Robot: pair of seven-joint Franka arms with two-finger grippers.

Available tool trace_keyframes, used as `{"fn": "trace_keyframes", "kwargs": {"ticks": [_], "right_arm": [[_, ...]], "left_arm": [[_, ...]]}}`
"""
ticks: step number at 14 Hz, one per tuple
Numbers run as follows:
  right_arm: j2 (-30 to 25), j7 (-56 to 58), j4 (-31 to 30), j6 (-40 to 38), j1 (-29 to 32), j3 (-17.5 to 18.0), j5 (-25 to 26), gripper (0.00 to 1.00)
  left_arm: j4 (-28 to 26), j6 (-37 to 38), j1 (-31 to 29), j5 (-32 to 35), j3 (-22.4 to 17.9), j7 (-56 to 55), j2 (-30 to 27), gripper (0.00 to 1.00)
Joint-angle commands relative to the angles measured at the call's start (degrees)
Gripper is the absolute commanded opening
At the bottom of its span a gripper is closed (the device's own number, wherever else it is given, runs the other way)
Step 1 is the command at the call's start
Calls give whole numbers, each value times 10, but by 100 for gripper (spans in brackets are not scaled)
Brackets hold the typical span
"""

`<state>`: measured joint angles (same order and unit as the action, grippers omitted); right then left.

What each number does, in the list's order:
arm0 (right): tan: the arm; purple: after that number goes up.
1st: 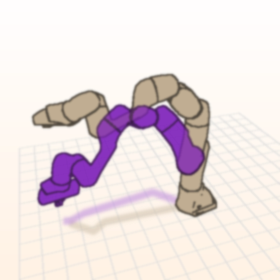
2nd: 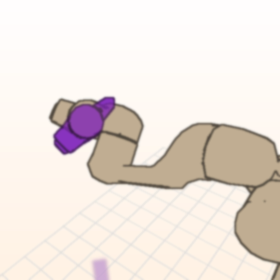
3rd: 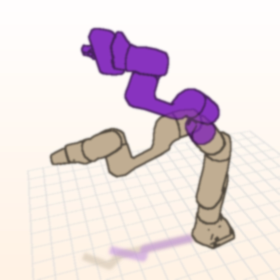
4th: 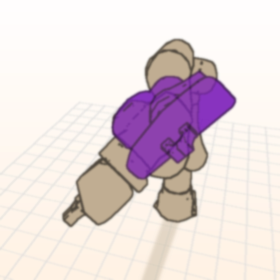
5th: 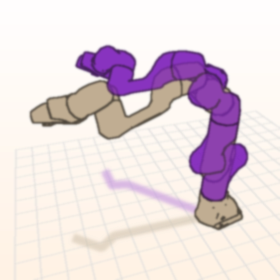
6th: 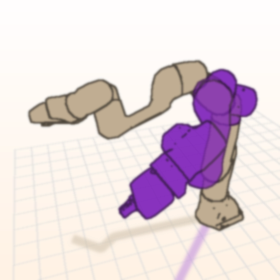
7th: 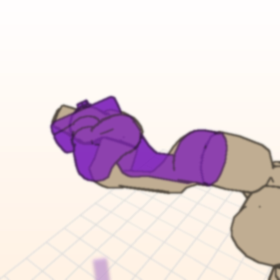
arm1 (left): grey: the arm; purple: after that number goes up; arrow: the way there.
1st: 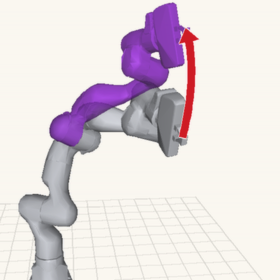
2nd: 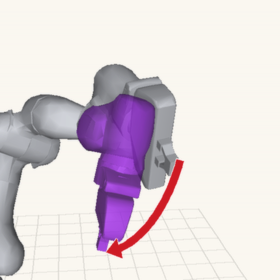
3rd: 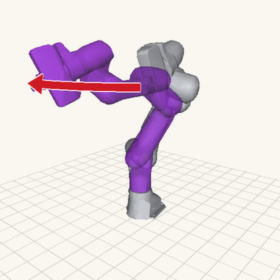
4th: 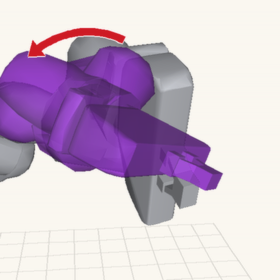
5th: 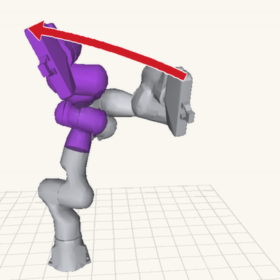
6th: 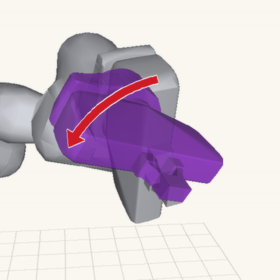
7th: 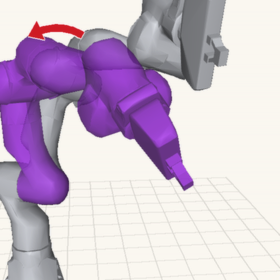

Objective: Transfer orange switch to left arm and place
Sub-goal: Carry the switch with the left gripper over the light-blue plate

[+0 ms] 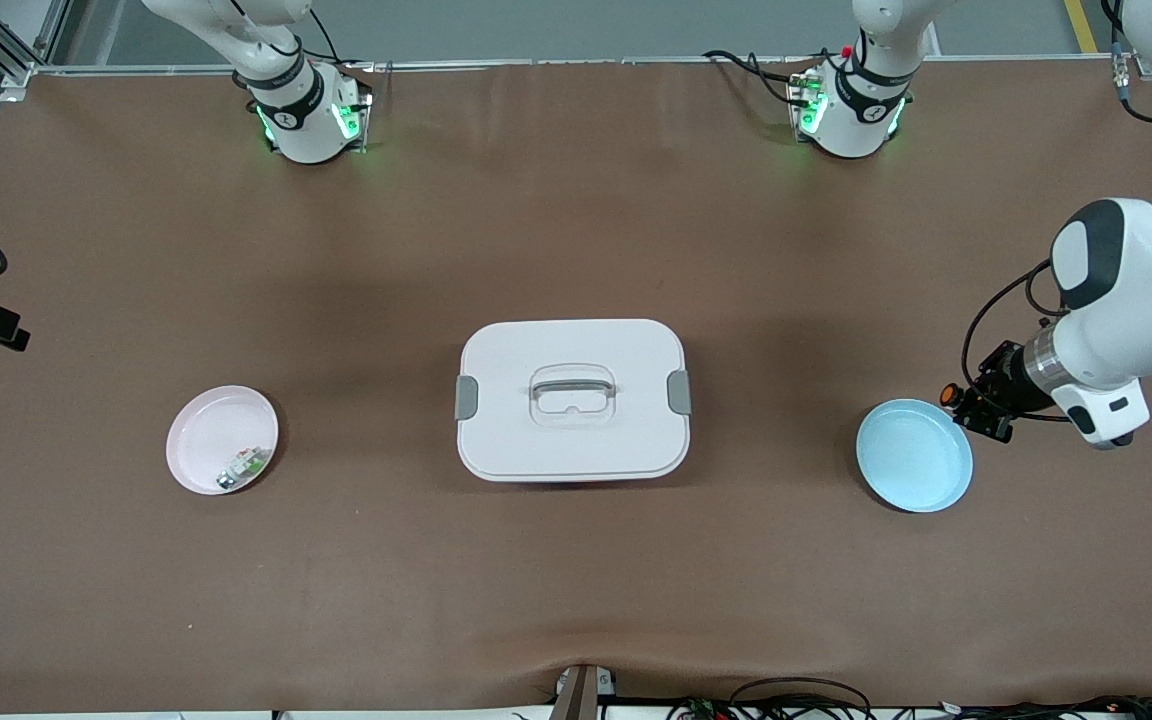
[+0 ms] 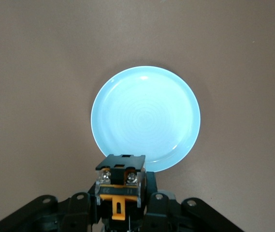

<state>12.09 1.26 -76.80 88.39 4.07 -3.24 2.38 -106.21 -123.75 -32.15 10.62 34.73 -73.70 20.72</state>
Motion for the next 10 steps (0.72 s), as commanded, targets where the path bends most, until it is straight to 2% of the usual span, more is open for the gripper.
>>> {"fn": "trace_keyframes", "kwargs": {"ticks": [1, 3, 10], "right_arm": [[-4, -20, 4, -28, 7, 12, -27, 100], [-13, -20, 4, -41, 10, 8, -55, 100], [-15, -21, 6, -36, 8, 10, -56, 100]], "left_arm": [[12, -15, -5, 34, 6, -24, 23, 13], [13, -32, -4, 66, 6, -64, 46, 13], [37, -42, 2, 158, 7, -176, 132, 13]]}}
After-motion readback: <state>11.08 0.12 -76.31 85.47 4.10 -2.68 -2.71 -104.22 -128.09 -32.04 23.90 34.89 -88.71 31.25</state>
